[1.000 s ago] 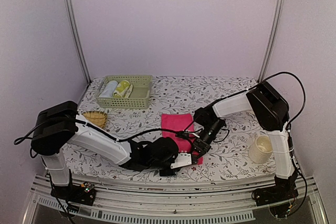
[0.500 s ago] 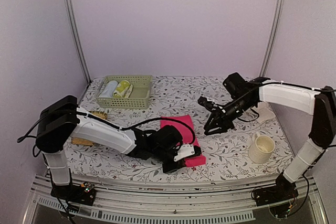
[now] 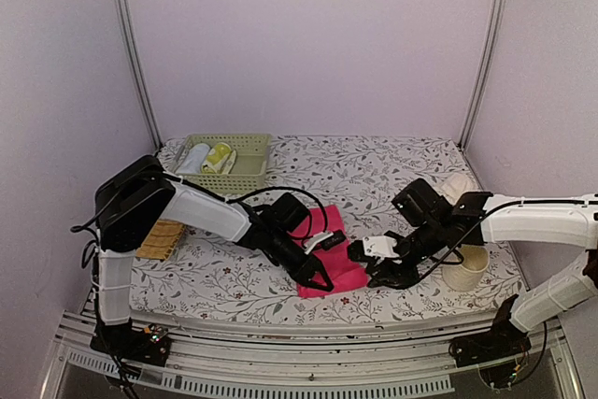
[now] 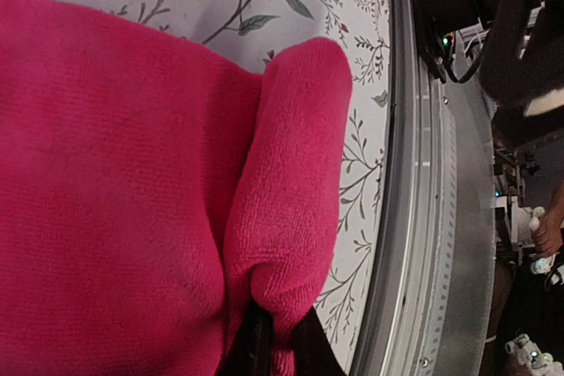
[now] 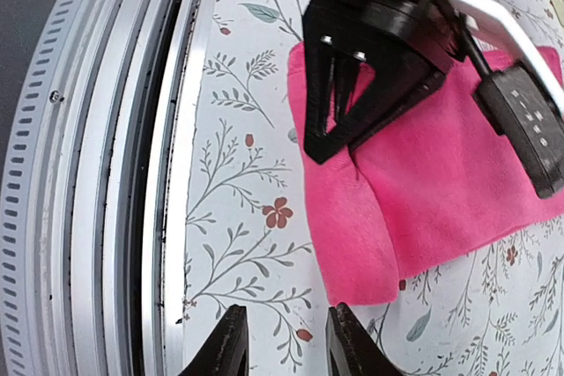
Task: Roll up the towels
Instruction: Roll the towel at the center of the board.
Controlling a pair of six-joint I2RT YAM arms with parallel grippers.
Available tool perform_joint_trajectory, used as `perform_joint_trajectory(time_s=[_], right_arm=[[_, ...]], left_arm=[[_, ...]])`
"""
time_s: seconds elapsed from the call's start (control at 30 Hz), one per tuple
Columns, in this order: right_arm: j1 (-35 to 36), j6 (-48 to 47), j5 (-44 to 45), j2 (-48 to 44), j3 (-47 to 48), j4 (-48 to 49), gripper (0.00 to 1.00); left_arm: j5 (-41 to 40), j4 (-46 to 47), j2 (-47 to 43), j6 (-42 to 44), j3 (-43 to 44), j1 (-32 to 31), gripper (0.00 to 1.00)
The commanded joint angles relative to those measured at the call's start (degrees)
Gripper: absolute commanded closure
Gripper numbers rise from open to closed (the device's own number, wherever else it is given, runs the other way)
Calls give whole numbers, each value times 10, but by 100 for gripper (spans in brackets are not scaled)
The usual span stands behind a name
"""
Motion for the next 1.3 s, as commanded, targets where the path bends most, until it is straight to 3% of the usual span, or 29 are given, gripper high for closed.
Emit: perform_joint_trajectory(time_s=[0.0,0.53,0.63,0.7,0.83,1.0,1.13,1.27], right_arm=[[60,-14,113,9,-15,101,65],[99,-18,154,187,3,225,63],[99,-17,127,192,15,207,82],[99,-20,99,191,21,182,92],[99,-26,46,201,41,108,97],[93,-13,-37,230,91,-6,97],[66,4,-125,280,151,-88,97],[29,-1,-191,353,218,-164,97]], left_arm=[[60,6,23,-90,-28,14,100],[68,58,30,-130,-55,31,100],[62,59,28,-126,-54,33,98],[45,61,13,-117,-61,35,89],[-20,99,-73,-96,-119,39,68],[-138,199,-237,-91,-262,32,53],[-283,260,-387,-55,-390,-34,52],[-436,281,-482,-9,-461,-131,55]])
